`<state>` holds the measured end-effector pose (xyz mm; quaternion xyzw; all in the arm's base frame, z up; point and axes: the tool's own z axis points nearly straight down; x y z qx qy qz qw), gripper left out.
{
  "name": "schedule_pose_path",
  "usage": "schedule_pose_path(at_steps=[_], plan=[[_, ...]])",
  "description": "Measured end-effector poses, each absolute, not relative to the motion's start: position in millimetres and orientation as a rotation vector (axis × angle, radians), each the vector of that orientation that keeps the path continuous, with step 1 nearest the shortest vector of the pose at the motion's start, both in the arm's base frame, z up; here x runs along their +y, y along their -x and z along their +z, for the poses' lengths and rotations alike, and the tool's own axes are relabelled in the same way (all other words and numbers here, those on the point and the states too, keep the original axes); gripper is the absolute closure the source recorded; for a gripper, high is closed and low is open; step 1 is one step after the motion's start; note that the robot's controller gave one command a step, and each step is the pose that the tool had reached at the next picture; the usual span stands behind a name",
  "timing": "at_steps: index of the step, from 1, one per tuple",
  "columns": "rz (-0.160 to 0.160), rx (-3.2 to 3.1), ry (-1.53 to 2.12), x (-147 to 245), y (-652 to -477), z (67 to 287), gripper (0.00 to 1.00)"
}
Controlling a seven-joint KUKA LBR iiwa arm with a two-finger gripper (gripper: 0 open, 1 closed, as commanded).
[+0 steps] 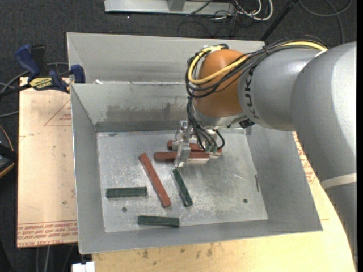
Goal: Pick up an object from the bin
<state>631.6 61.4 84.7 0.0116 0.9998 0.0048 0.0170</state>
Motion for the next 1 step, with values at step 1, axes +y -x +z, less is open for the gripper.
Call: schedule_pose_path(at_steps=[1], plan=[[0.015, 3.107, -0.037, 61.3, -631.6, 84.7, 1.0]])
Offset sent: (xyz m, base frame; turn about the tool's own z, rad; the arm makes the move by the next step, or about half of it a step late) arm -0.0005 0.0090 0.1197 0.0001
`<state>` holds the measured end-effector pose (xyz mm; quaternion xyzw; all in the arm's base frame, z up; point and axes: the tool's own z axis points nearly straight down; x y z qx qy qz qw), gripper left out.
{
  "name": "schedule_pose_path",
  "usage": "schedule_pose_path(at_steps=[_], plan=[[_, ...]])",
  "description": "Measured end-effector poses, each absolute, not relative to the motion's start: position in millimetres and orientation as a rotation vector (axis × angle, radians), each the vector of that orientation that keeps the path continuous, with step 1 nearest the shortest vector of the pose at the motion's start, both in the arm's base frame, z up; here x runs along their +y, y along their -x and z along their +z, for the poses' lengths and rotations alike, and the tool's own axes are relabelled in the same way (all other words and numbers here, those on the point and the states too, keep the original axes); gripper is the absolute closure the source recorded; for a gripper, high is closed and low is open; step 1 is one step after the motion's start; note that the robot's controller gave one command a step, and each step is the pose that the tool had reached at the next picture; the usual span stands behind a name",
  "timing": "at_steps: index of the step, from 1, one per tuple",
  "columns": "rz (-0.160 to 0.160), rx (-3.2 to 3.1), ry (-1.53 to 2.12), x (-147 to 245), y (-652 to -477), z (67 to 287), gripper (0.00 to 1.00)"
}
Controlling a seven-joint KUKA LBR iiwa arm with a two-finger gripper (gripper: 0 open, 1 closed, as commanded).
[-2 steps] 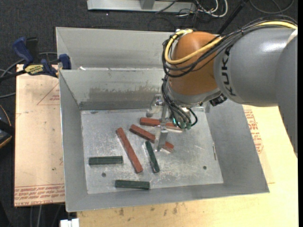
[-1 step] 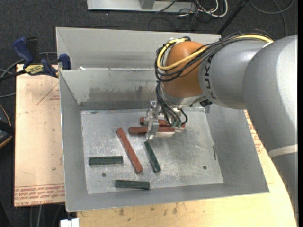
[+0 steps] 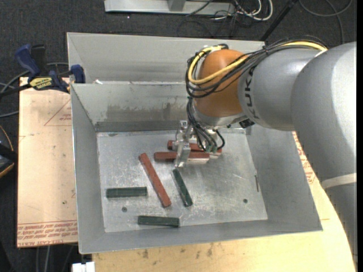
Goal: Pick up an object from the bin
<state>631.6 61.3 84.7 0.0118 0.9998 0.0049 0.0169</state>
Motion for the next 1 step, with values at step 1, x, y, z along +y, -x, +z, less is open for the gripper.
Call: schedule_pose_path(at_steps=[1], plan=[[0.003, 3.138, -0.034, 71.1, -631.9, 204.6, 1.0]])
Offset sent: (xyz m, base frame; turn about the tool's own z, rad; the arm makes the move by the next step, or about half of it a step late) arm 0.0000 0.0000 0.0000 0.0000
